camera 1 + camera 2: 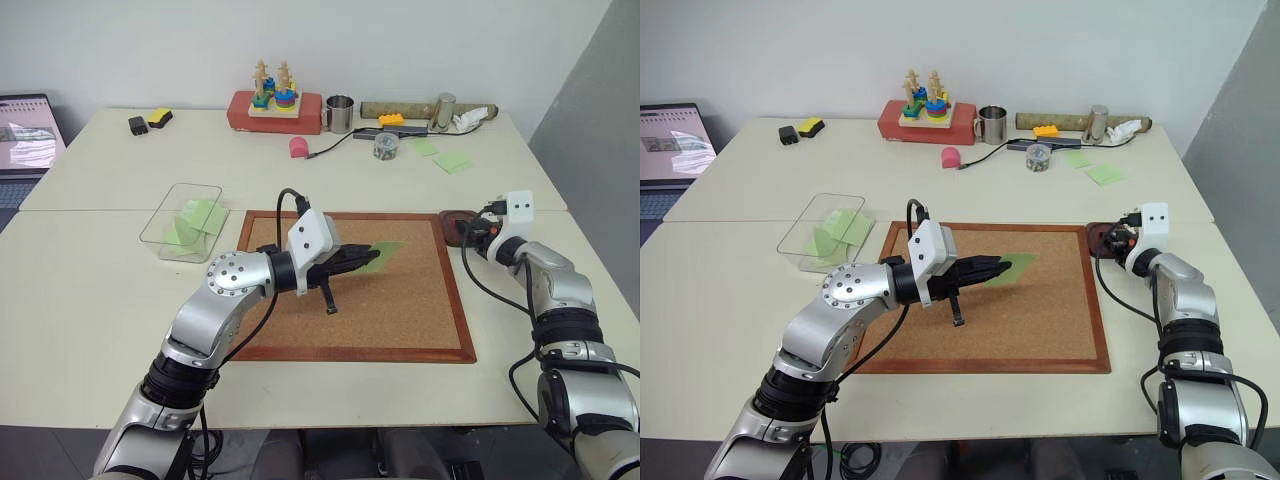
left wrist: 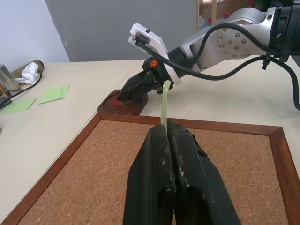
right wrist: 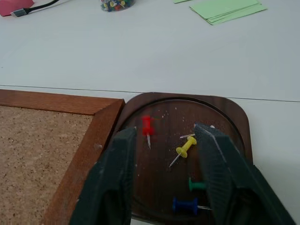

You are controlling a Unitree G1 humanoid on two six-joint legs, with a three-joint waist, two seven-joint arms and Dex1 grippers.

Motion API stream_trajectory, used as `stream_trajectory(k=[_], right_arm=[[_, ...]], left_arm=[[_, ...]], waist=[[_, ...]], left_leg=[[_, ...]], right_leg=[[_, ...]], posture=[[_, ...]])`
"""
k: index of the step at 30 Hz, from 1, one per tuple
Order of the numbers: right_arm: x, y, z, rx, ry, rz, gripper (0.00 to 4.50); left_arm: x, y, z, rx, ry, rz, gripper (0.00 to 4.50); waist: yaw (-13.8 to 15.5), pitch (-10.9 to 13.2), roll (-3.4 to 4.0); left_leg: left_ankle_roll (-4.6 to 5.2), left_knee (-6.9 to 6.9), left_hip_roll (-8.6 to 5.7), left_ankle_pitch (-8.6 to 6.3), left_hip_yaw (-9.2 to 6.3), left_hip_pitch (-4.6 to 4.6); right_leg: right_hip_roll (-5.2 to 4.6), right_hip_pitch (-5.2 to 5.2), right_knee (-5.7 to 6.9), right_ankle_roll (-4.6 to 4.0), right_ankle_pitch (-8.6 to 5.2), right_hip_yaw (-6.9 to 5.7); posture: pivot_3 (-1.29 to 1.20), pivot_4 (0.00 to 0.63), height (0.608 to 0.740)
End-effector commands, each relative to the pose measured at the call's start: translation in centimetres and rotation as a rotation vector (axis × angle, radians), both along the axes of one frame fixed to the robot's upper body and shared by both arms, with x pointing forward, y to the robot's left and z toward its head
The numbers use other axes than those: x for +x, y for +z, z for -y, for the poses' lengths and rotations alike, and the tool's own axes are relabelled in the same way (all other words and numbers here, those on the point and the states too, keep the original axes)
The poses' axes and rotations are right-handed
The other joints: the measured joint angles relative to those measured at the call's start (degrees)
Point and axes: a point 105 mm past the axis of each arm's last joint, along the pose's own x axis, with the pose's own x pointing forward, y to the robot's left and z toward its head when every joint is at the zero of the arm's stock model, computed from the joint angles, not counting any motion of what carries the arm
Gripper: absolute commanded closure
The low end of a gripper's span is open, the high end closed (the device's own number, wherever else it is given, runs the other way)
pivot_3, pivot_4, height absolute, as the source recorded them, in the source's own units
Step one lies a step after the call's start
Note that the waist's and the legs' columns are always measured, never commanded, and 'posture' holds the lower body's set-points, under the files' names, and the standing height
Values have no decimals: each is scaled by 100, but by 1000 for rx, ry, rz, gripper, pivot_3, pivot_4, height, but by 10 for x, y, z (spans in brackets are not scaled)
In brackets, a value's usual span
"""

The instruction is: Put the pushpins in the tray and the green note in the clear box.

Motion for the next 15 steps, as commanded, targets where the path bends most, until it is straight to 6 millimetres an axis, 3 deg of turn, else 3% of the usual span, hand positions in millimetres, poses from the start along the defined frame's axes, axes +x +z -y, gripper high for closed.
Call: stream_trajectory(k=[1, 5, 8, 12, 15], right_arm=[[4, 29, 3, -25, 17, 96, 1503], [2, 43, -1, -45, 43, 153, 675], [-8, 70, -24, -37, 179, 255, 68], [-39, 96, -68, -107, 453, 360, 68], [-76, 111, -111, -23, 692, 368, 68]], left_arm=[[-1, 9, -2, -29, 7, 27, 4500], [5, 16, -9, -72, 49, 12, 4500], [18, 29, -26, -170, 148, -39, 4500], [43, 48, -68, -281, 381, -59, 4500], [63, 50, -119, -308, 650, -23, 4500]], waist=[[-3, 0, 0], [-7, 0, 0], [-8, 2, 3], [-18, 2, 3], [-34, 2, 3]], left_leg=[[0, 0, 0, 0, 0, 0], [0, 0, 0, 0, 0, 0], [0, 0, 1, 0, -2, 0], [0, 0, 4, 0, -11, 0], [0, 0, 6, 0, -19, -2]], right_leg=[[0, 0, 0, 0, 0, 0], [0, 0, 0, 0, 0, 0], [0, 0, 1, 0, 0, -1], [2, 0, 3, 2, -1, -10], [3, 0, 3, 5, -3, -17]], posture=[[0, 150, 740], [0, 150, 740], [0, 150, 740], [0, 150, 740], [0, 150, 740]])
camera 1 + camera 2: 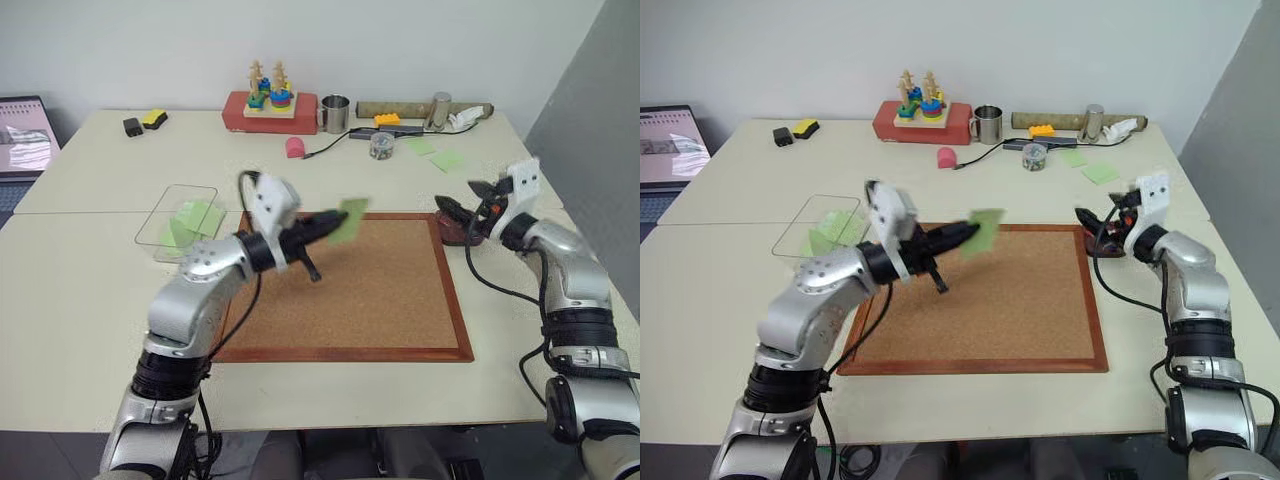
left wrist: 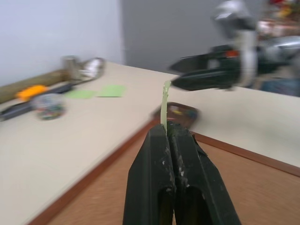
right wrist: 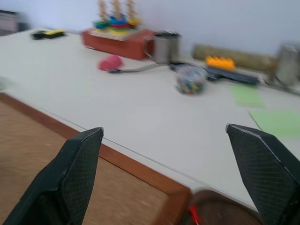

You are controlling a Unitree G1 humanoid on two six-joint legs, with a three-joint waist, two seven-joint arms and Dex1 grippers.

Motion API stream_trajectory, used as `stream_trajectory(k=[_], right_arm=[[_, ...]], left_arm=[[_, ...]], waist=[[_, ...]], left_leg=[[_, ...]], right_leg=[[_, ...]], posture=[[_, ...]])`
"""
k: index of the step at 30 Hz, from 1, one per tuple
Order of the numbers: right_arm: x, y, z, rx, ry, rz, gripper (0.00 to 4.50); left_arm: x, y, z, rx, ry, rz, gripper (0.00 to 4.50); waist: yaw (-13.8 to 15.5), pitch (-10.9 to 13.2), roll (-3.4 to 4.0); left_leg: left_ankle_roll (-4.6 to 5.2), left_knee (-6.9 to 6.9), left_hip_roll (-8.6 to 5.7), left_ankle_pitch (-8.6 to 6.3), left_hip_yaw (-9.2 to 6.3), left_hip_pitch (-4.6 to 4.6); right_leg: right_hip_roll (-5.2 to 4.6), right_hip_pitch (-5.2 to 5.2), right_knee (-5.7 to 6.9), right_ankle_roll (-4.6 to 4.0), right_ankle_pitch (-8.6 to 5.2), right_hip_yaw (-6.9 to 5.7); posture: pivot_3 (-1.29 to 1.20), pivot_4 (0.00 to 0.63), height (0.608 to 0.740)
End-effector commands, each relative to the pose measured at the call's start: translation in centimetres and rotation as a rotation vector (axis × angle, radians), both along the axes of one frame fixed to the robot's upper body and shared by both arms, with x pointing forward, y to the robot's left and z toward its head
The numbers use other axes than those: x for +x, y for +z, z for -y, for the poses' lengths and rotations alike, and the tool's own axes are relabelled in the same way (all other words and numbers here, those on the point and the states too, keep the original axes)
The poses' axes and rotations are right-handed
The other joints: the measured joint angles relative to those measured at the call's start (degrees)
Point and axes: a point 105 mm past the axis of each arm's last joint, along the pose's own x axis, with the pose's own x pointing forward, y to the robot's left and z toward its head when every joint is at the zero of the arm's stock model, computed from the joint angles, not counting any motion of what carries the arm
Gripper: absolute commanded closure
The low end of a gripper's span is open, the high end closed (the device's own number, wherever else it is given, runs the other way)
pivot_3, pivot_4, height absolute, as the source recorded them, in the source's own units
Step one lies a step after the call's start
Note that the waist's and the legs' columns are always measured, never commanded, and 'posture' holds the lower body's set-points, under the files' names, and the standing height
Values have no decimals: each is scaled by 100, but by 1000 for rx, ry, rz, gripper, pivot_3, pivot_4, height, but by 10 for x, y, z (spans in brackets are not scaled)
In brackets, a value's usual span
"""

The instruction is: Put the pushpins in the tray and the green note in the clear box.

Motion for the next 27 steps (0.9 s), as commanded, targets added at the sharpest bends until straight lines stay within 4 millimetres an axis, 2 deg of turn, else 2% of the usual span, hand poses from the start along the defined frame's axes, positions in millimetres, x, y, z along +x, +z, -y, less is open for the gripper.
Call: stream_trajectory(k=[1, 4, 6, 10, 15, 21, 27], right_arm=[[-49, 27, -55, 49, 328, 16, 68], [-83, 35, -89, 81, 505, -6, 68], [-97, 39, -103, 96, 563, -15, 68], [-106, 44, -118, 124, 593, -24, 68], [-107, 43, -120, 126, 592, -35, 68], [-102, 41, -115, 109, 553, -31, 0], [-96, 41, -109, 104, 517, -26, 0]], left_arm=[[22, 11, -66, -12, 350, 40, 4500], [30, 7, -116, 18, 627, 53, 4500], [30, 7, -140, 36, 749, 65, 4500], [31, -1, -166, 58, 885, 50, 4500], [35, -9, -181, 28, 962, 10, 4500], [38, -14, -175, -25, 907, -28, 3466], [33, -9, -181, -22, 925, -17, 2290]], waist=[[-13, 0, 0], [-6, 1, 1], [17, 1, 1], [64, 0, -2], [155, 0, -5], [145, 0, -5], [132, 0, -5]], left_leg=[[0, -1, 1, 0, -1, 2], [0, 0, 1, 0, -7, 0], [0, 1, 0, 0, -7, -2], [0, 3, -2, 0, -10, -6], [0, 5, -5, 0, -10, -7], [0, 2, -2, 0, -12, -8], [0, 2, -2, 0, -12, -7]], right_leg=[[1, 0, 1, -2, 1, 0], [1, 0, 2, -4, 2, -5], [-1, 0, 2, -4, 2, -6], [-4, 0, 1, -4, 2, -11], [-9, 0, -1, -4, 3, -16], [-7, 0, -1, -4, 3, -19], [-7, 0, 0, -4, 3, -19]], posture=[[0, 150, 740], [0, 150, 740], [0, 150, 740], [0, 150, 740], [0, 150, 740], [0, 150, 740], [0, 150, 740]])
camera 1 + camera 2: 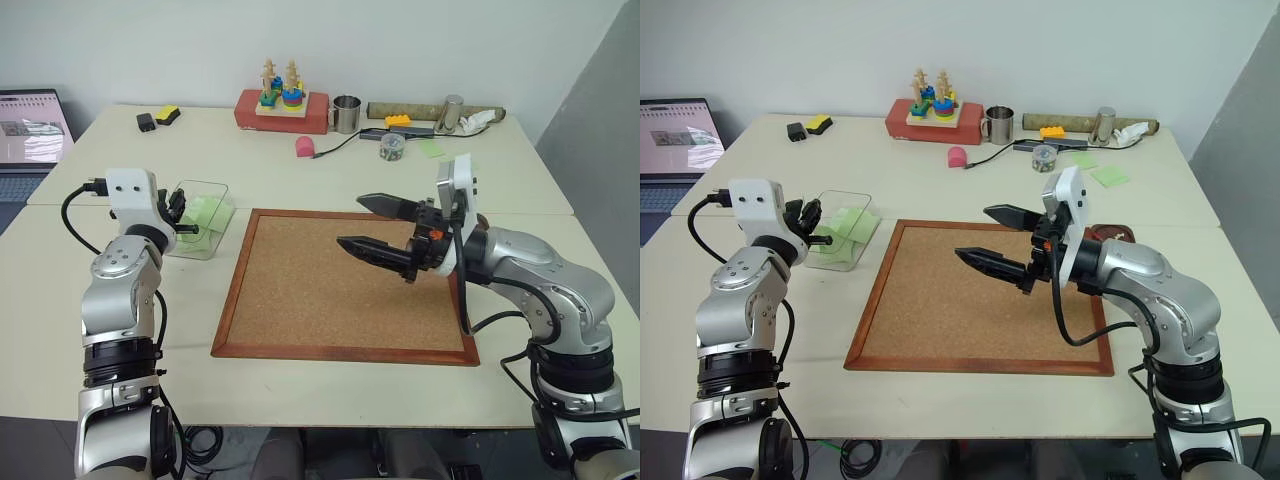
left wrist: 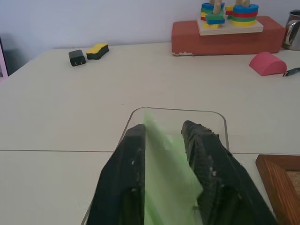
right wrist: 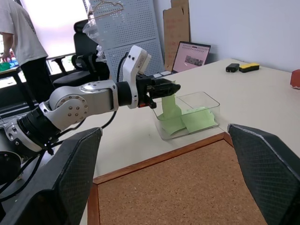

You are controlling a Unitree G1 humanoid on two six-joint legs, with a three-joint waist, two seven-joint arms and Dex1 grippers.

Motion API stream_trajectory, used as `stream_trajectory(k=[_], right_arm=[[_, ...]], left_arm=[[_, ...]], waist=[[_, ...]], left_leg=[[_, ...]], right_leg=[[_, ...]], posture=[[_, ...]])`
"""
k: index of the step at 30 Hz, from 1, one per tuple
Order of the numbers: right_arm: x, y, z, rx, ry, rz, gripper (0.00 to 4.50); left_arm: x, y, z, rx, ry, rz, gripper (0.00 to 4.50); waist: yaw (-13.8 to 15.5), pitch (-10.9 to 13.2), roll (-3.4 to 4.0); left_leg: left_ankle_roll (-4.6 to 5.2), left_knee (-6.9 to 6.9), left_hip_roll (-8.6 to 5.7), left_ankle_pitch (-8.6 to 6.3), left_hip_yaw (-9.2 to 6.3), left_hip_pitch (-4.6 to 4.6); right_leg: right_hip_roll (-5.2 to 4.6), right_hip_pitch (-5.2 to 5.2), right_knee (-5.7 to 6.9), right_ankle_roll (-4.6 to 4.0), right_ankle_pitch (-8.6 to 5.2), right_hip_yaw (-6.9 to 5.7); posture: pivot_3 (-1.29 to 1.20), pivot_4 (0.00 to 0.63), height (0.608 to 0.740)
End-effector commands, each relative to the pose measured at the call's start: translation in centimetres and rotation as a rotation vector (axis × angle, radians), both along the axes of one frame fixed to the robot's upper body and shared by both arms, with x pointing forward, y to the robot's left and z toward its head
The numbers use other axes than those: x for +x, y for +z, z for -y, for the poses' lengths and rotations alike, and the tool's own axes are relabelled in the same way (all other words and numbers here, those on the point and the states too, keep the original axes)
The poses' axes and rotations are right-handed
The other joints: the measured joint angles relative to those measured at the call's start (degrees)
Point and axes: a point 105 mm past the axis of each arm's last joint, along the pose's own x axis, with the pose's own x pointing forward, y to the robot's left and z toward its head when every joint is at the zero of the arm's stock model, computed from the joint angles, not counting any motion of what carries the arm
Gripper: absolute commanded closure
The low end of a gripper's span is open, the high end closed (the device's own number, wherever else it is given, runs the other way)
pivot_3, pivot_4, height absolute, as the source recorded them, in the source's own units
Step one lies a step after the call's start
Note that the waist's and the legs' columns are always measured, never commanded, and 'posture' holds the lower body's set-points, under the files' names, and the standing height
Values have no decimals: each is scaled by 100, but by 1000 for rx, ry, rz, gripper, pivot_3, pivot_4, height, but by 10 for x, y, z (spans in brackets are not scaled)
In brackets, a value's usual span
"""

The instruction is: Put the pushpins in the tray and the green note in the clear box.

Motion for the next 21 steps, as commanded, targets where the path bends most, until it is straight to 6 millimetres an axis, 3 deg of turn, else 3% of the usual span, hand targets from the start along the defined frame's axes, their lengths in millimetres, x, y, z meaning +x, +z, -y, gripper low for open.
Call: stream_trajectory(k=[1, 5, 8, 10, 11, 14, 21], right_arm=[[1, 10, 6, 5, -27, 59, 0], [9, 9, 13, -3, -74, 68, 0], [18, 10, 29, -14, -138, 77, 0], [23, 10, 38, -25, -166, 78, 0], [24, 8, 43, -36, -177, 75, 0], [29, -6, 62, -96, -208, 47, 0], [30, -31, 91, -199, -257, 9, 0]], left_arm=[[-7, 25, -7, 17, 18, 79, 2051], [-11, 37, -1, 27, -23, 108, 1364], [-14, 58, 15, 68, -171, 109, 805], [-16, 60, 28, 113, -284, 56, 428], [-18, 57, 35, 155, -349, 14, 224], [-34, 39, 57, 256, -569, -101, 224], [-68, 3, 67, 285, -880, -318, 224]], waist=[[-1, 0, 0], [0, 0, -1], [0, 2, -4], [-1, 3, -4], [-1, 3, -5], [-2, 3, -4], [-24, 5, -3]], left_leg=[[0, 0, 0, 0, 0, 0], [0, 0, 0, 0, 0, -1], [0, 0, 0, 0, 0, -1], [0, 0, 0, 0, 1, -2], [0, 0, 0, 0, 1, -1], [0, -4, -1, 0, 4, -1], [0, -9, 5, 0, 14, -1]], right_leg=[[0, 0, 0, 0, 0, 0], [0, 0, -1, 0, 0, 0], [0, 0, 0, 0, 0, -1], [0, -1, 0, 0, 0, 0], [0, -1, 0, 0, 0, 0], [1, -1, -6, 1, -1, 0], [6, -9, -4, 0, -12, 8]], posture=[[0, 150, 740], [0, 150, 740], [0, 150, 740], [0, 150, 740], [0, 150, 740], [0, 150, 740], [0, 150, 740]])
